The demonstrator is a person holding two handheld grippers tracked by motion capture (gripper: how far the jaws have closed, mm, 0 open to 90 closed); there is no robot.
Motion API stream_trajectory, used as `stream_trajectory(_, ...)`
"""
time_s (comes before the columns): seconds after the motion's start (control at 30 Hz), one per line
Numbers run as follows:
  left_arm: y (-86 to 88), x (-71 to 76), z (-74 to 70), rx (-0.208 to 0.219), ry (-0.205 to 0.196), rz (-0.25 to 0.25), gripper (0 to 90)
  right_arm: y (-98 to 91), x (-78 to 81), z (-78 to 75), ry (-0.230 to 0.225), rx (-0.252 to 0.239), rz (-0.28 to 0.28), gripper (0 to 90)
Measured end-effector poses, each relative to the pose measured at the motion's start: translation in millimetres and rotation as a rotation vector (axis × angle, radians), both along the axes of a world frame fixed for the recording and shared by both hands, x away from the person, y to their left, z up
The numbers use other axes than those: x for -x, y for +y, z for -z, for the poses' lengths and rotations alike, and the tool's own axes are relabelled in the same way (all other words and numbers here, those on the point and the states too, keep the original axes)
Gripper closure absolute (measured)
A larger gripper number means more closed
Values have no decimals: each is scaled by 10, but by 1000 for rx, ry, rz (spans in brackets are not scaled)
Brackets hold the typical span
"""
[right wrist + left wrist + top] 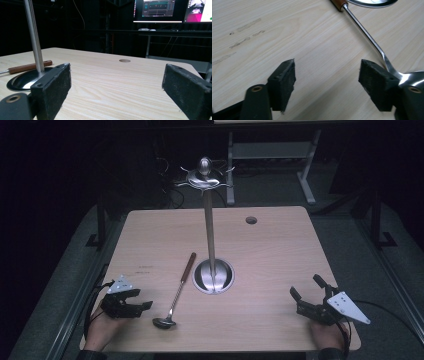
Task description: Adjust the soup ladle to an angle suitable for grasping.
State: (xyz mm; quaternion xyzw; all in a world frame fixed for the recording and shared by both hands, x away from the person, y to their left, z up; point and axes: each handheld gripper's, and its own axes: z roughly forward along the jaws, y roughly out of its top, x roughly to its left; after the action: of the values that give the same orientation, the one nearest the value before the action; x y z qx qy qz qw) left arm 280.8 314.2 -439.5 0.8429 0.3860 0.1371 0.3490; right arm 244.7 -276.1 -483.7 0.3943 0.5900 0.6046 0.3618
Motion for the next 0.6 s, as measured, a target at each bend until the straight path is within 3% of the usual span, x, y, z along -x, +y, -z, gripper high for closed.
stream_trajectory(0.17, -59, -21, -34, 10, 20, 31, 474, 1, 0, 0, 0, 1, 0, 80)
stream_trajectory(0.2, -73, -27, -45, 12, 25, 47, 474, 1, 0, 0, 0, 1, 0, 80)
stream_trajectory(0.23, -104, -40, -62, 25, 33, 60, 553, 1, 1, 0, 0, 2, 0, 80)
stream_trajectory(0.33, -145, -54, -83, 34, 41, 75, 645, 1, 0, 0, 0, 1, 0, 80)
stream_trajectory(0.5, -256, -73, -109, 44, 66, 108, 750, 1, 0, 0, -1, 2, 0, 80)
stream_trajectory(0.6, -315, -78, -139, 58, 69, 128, 881, 0, 0, 0, -1, 1, 0, 80)
